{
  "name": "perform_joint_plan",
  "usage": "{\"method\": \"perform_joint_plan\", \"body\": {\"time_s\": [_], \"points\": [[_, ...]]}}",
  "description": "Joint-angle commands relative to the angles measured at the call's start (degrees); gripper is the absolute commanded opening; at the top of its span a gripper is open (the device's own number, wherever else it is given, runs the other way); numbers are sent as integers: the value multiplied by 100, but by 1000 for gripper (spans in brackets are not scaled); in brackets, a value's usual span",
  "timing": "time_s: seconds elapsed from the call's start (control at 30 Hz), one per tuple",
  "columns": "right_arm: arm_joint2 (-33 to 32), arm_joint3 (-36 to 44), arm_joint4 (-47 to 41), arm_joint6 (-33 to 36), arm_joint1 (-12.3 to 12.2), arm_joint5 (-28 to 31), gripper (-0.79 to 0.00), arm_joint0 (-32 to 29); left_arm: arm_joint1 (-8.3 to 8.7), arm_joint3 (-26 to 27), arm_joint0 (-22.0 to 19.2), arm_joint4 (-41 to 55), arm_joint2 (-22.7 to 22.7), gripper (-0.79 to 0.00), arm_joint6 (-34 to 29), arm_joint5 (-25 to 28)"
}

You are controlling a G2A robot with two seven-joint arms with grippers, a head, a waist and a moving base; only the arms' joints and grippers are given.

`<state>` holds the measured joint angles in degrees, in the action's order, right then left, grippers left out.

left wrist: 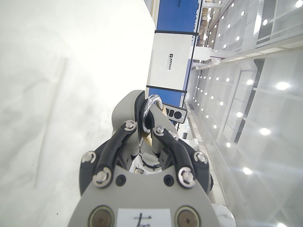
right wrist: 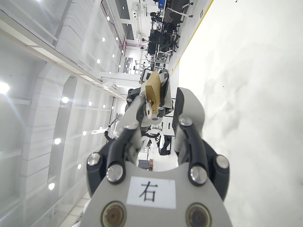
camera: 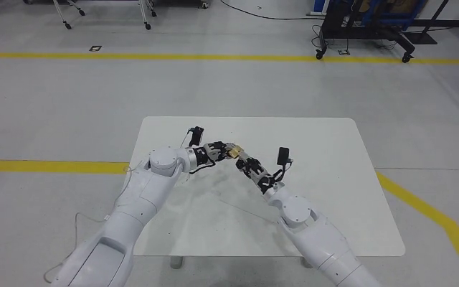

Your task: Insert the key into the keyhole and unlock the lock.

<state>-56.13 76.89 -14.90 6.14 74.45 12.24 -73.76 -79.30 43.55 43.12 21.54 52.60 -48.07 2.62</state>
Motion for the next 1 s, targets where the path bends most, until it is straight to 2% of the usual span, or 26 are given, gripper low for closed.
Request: {"method": "perform_joint_plan", "body": {"time_s": [0.0,0.03,0.27,0.6,0.67,0.7,0.73,0.77,0.87,0.97], "points": [[-67,25,-69,138,-10,46,-80,-38,0,-12,-1,6,20,-785,-8,31],[-117,41,-89,207,-19,80,0,-61,0,-19,-1,8,30,-785,-14,42],[-117,41,-89,207,-19,80,0,-61,3,-70,22,-22,85,-785,-87,234],[-117,41,-89,207,-19,80,0,-61,71,303,322,-169,243,-785,-115,1250],[-155,121,-328,346,-16,147,0,-122,87,383,404,-71,318,-785,-153,1437],[-222,148,-537,533,-24,221,-71,-167,96,413,439,-13,364,-785,-169,1517],[-301,152,-732,709,-34,294,-394,-206,106,437,472,40,408,-785,-184,1578],[-365,144,-890,870,-43,331,-453,-234,114,458,499,91,448,-785,-201,1612],[-487,137,-1430,1472,-55,428,-542,-285,133,491,549,205,540,-785,-240,1630],[-583,74,-1859,2023,-65,421,-542,-289,140,513,567,230,574,-785,-259,1619]]}}
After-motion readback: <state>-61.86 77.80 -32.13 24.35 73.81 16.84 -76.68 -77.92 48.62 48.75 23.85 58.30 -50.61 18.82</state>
